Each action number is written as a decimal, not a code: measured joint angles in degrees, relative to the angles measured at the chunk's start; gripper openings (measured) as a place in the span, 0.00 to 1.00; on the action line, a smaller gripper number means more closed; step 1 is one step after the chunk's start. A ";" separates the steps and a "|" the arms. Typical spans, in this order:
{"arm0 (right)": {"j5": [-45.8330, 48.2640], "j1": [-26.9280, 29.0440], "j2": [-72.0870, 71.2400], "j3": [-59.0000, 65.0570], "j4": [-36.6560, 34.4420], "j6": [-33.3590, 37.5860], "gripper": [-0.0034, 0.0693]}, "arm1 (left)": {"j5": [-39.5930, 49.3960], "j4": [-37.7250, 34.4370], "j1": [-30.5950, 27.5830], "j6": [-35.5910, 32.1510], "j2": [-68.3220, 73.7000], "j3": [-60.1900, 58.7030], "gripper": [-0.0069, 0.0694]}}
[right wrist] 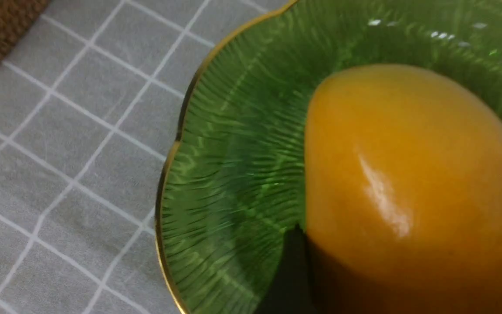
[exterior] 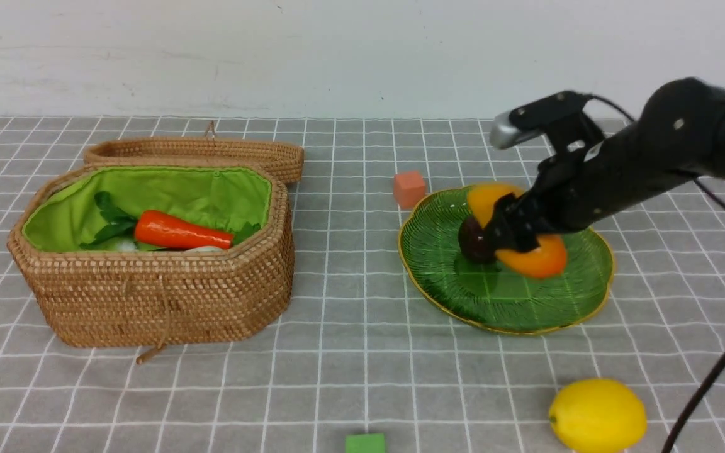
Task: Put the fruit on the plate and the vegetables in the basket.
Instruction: Use the right arm to grab a mango and put it into the right plate, then use the right arm to grab a lemon and put it into the right plate
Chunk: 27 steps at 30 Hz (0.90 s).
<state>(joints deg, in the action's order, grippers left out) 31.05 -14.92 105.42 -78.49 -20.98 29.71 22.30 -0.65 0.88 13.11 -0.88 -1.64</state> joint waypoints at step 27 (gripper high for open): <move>19.44 -1.67 -14.40 5.89 12.86 -0.88 0.87 | 0.00 0.05 0.00 0.00 0.00 0.00 0.26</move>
<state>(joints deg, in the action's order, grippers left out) 50.49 -16.58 91.02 -72.60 -8.12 28.83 22.30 -0.59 0.88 13.11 -0.88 -1.64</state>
